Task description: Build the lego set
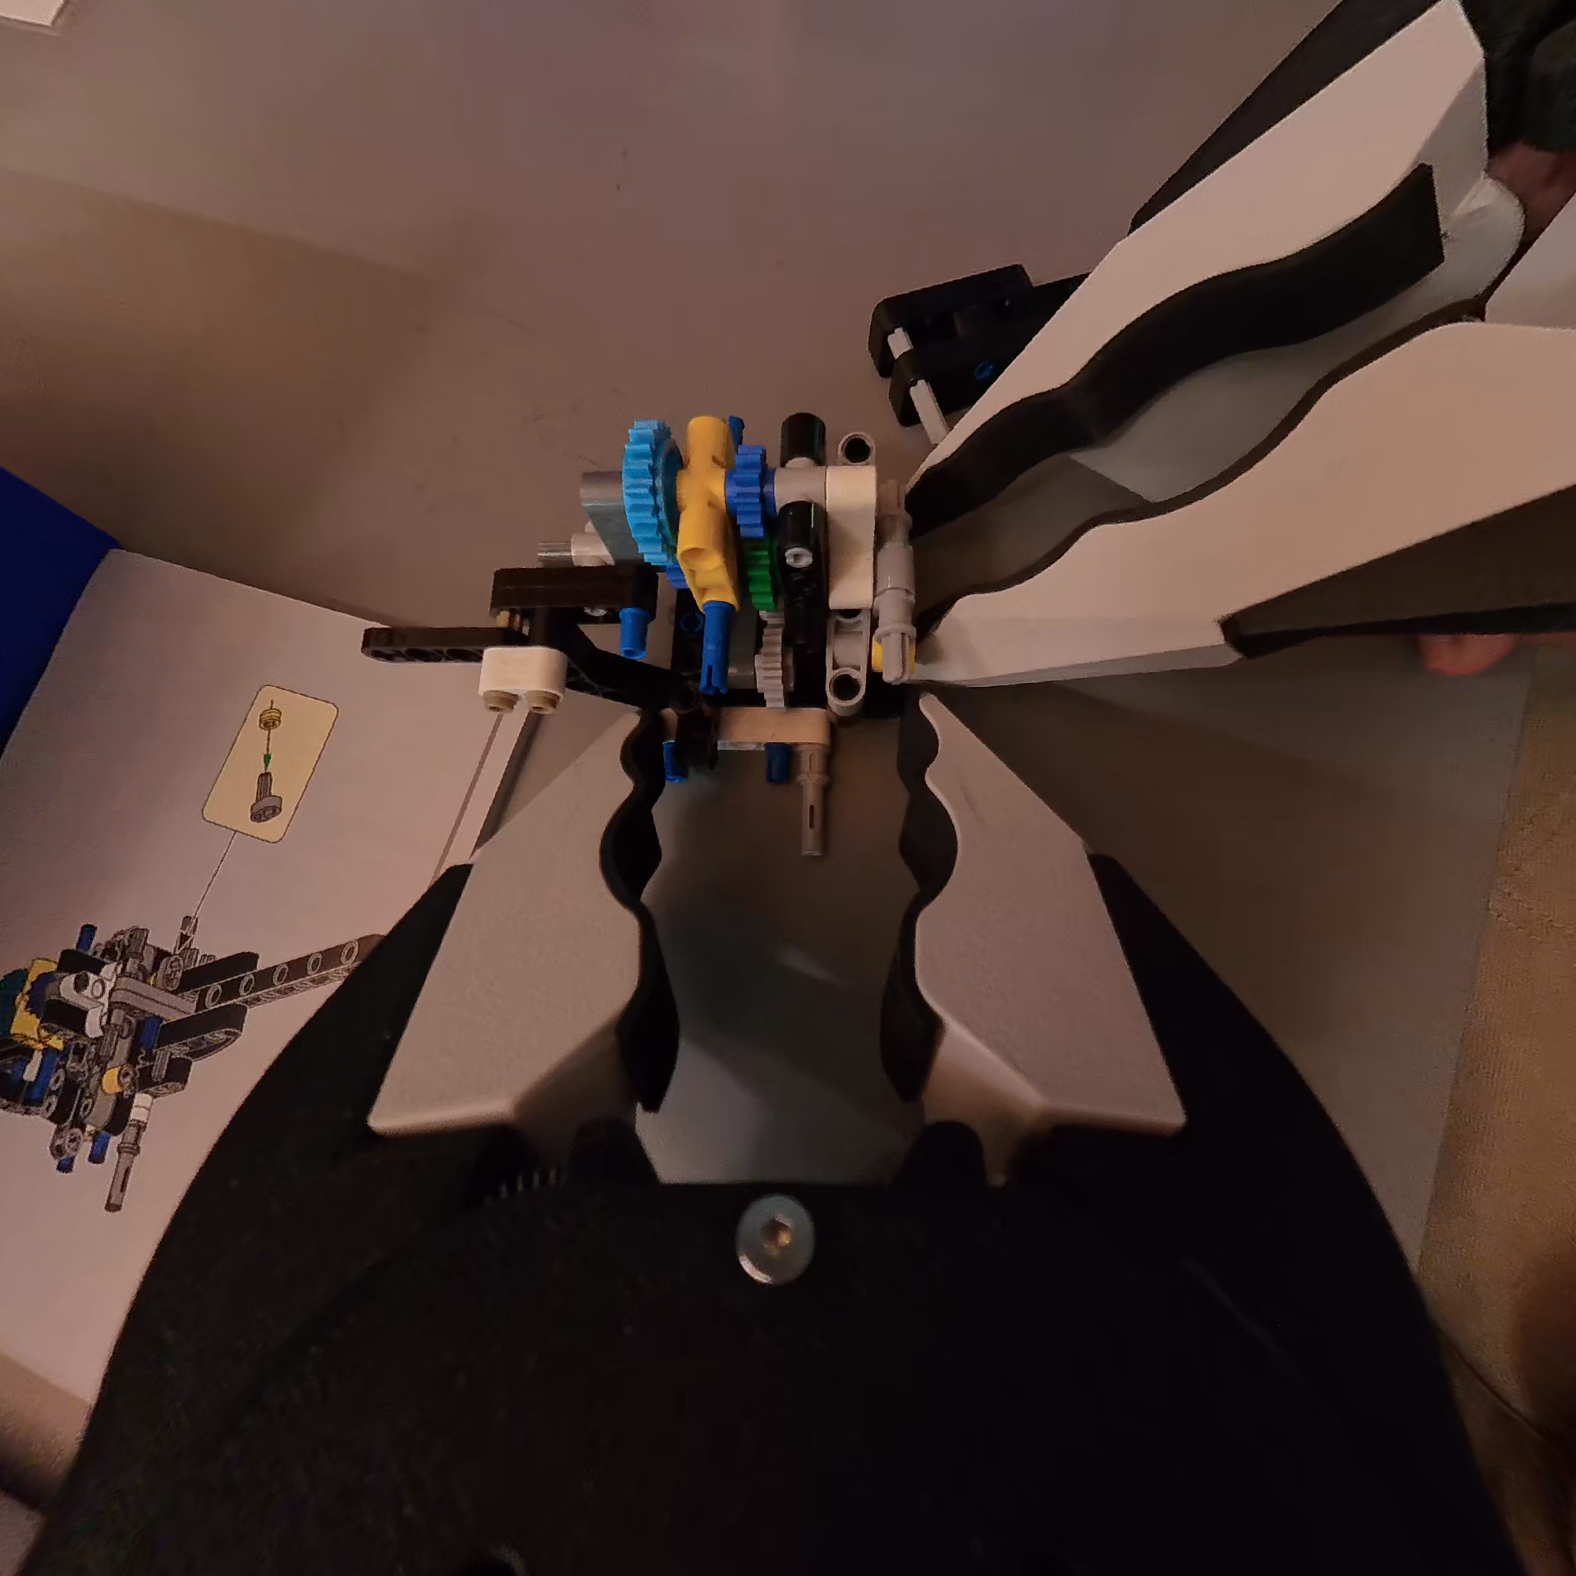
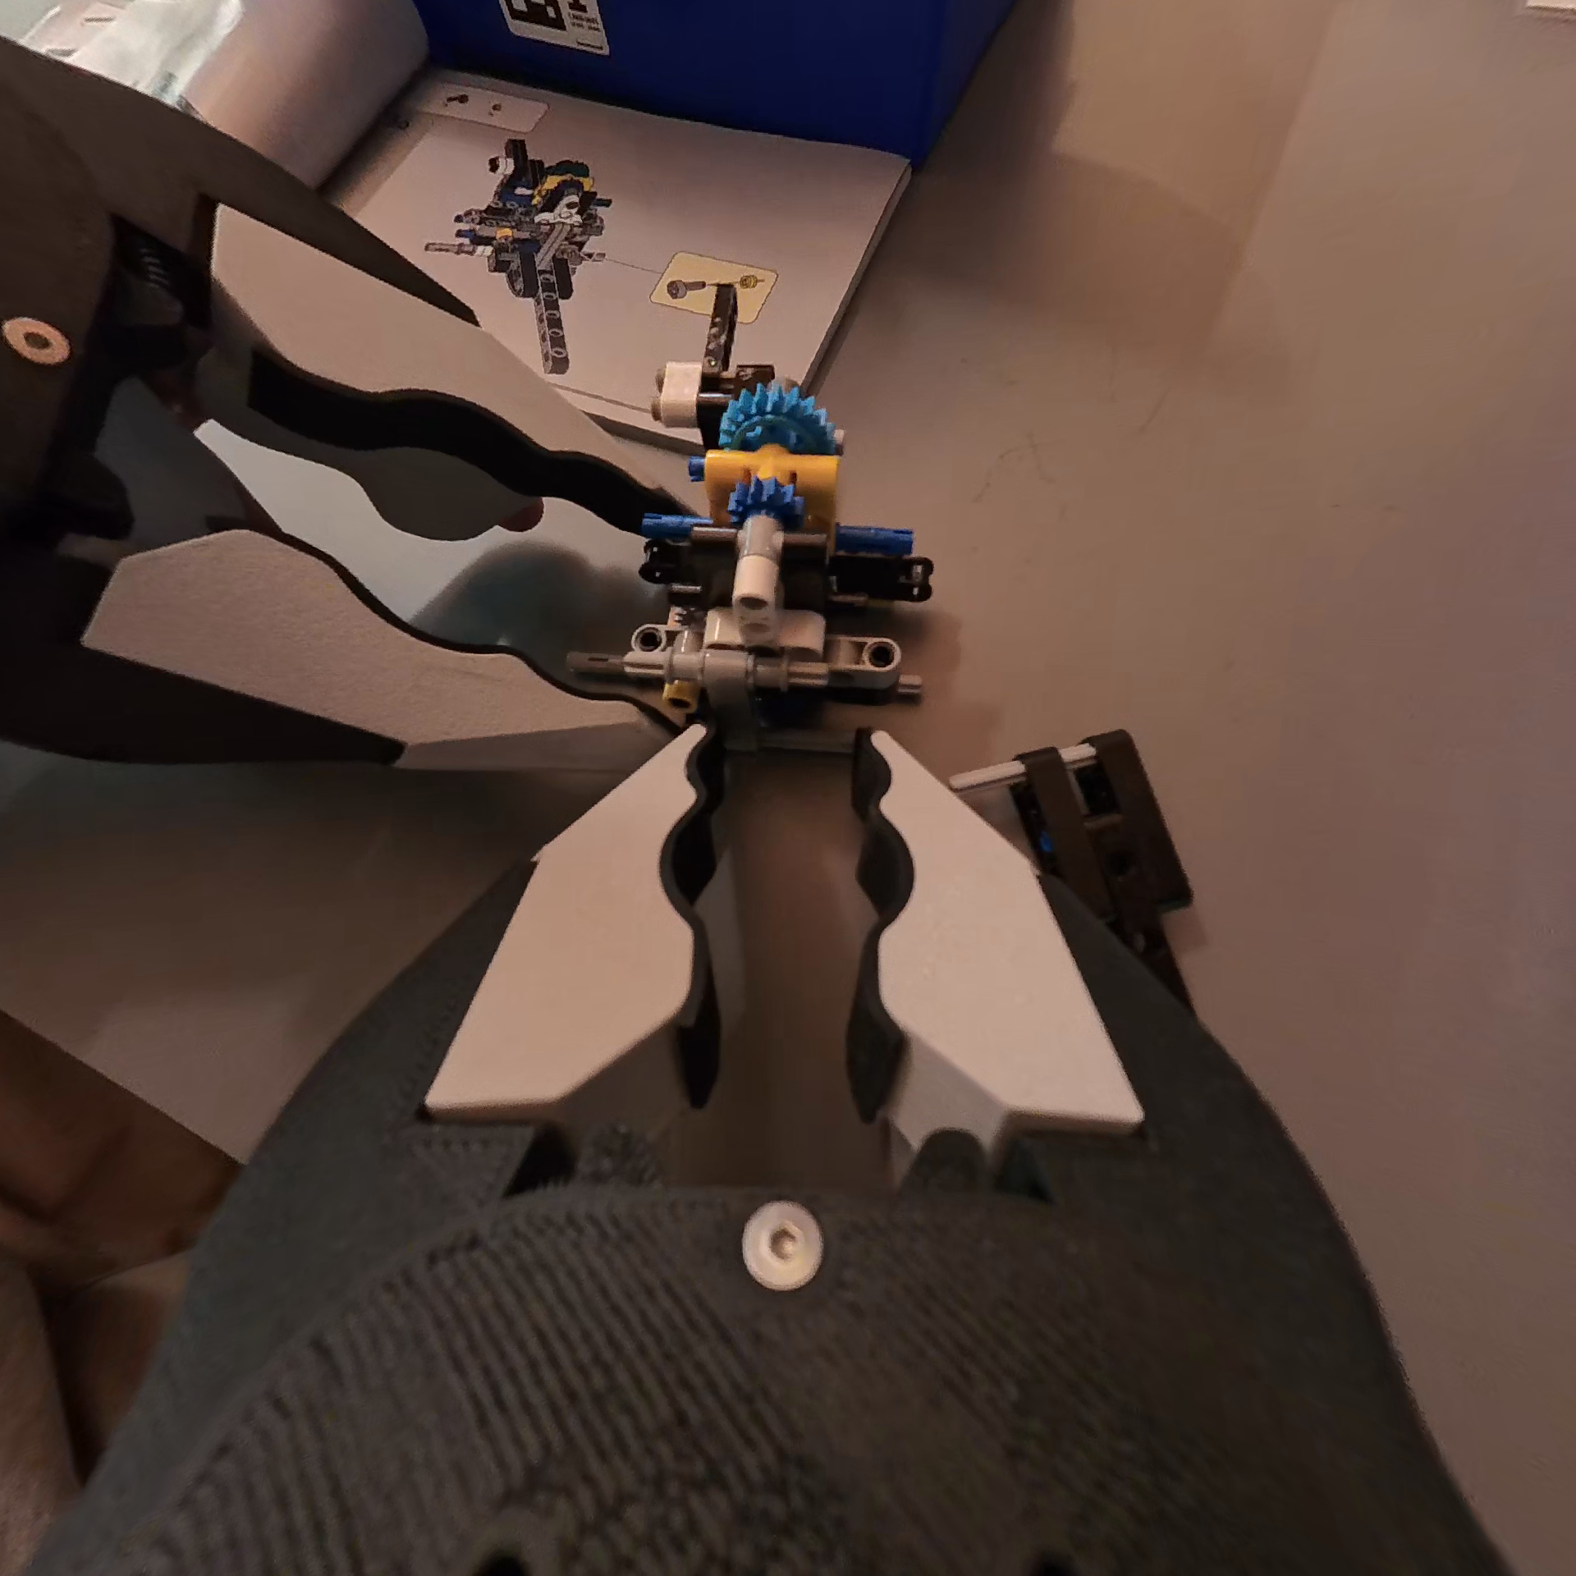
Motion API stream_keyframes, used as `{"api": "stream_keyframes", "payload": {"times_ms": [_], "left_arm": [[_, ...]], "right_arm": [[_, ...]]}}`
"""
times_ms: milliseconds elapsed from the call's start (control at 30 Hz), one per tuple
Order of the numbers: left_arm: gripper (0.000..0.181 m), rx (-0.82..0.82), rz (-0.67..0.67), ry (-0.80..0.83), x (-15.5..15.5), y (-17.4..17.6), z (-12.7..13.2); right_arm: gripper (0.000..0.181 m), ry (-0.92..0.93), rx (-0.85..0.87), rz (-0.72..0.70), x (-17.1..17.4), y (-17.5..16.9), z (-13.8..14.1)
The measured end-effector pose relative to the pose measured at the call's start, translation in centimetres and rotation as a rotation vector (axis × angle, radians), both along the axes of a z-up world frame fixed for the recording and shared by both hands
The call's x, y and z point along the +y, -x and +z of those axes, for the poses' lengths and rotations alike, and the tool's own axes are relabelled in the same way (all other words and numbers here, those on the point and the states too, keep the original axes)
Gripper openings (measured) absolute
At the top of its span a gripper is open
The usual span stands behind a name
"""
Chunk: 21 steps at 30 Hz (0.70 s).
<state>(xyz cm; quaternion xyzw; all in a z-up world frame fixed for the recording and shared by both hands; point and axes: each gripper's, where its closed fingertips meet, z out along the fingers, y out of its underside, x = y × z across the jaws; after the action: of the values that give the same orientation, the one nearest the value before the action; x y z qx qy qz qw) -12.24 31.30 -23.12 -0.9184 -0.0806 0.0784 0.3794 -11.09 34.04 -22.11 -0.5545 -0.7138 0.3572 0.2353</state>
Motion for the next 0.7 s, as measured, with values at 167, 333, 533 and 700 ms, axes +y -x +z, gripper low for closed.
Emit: {"api": "stream_keyframes", "payload": {"times_ms": [167,333,533,700], "left_arm": [[0.057,-0.001,0.000,0.000,0.01,0.01,0.00],[0.057,-0.001,0.001,0.000,0.01,0.02,0.00],[0.057,0.001,0.002,0.000,0.02,0.05,0.00],[0.040,0.040,0.043,0.005,-0.07,0.42,0.09]], "right_arm": [[0.029,-0.013,0.005,-0.001,0.28,-0.03,0.06],[0.029,-0.024,0.008,-0.002,0.45,-0.03,0.09],[0.028,-0.038,0.012,-0.002,0.44,-0.19,0.16],[0.006,-0.099,0.031,0.002,0.17,0.01,0.02]]}}
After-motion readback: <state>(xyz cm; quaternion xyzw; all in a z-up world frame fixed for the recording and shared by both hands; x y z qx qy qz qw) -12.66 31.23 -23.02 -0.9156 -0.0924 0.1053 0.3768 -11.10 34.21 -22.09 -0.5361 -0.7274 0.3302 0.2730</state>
